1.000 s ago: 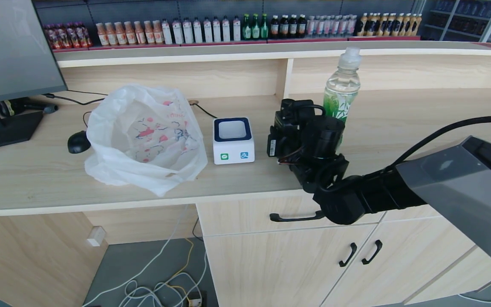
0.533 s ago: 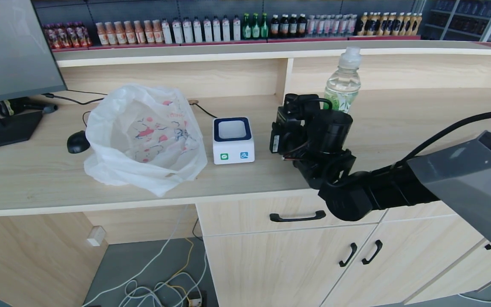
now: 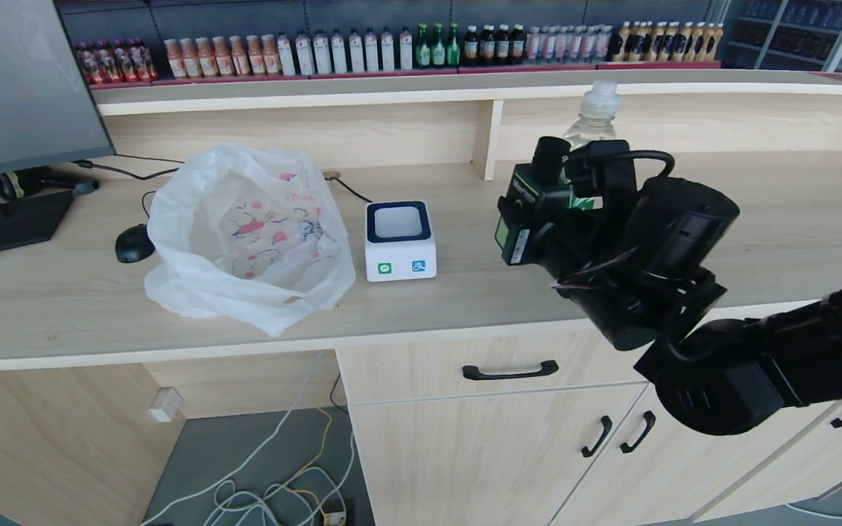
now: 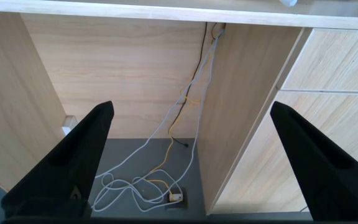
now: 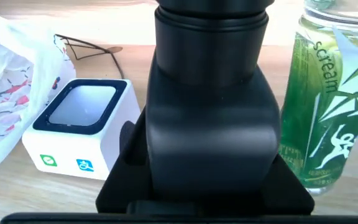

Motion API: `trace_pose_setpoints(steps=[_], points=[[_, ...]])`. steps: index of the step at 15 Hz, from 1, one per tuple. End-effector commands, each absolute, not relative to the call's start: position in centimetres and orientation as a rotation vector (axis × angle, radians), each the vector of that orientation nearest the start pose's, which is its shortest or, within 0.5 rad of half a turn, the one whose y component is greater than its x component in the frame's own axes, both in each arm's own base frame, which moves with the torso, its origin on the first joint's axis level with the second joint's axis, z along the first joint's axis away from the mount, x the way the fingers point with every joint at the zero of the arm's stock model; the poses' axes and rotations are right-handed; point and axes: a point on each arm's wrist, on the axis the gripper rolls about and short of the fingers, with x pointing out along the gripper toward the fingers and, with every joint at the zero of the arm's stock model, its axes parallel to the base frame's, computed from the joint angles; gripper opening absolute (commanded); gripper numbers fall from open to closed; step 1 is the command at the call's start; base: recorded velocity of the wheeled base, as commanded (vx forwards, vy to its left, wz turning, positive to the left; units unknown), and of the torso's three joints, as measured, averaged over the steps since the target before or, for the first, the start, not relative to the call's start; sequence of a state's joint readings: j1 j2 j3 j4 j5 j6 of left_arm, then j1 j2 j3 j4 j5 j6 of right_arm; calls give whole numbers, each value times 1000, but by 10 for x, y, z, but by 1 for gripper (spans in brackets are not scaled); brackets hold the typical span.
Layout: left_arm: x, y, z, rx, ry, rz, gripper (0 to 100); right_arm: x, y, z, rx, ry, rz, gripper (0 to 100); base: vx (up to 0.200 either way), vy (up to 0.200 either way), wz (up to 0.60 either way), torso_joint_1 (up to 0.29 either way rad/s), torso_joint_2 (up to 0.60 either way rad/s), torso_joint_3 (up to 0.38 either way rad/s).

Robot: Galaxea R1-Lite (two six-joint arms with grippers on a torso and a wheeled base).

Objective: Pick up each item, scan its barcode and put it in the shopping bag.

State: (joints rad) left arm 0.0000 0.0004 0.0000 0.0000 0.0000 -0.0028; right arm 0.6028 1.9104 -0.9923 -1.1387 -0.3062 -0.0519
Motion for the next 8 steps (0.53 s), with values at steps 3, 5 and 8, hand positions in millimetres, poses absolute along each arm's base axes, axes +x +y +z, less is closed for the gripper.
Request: trace_pose_setpoints(steps=[3, 5, 8], points=[[-23, 0, 75, -3, 0, -2, 100, 230, 151, 233, 66, -238, 298, 0, 0, 0, 0, 0, 0, 0], [-23, 0, 75, -3, 0, -2, 100, 214, 140, 234, 70, -241, 298, 0, 0, 0, 0, 0, 0, 0], [-23, 0, 75, -3, 0, 0, 100, 192, 125, 226, 101, -214, 304, 0, 0, 0, 0, 0, 0, 0]])
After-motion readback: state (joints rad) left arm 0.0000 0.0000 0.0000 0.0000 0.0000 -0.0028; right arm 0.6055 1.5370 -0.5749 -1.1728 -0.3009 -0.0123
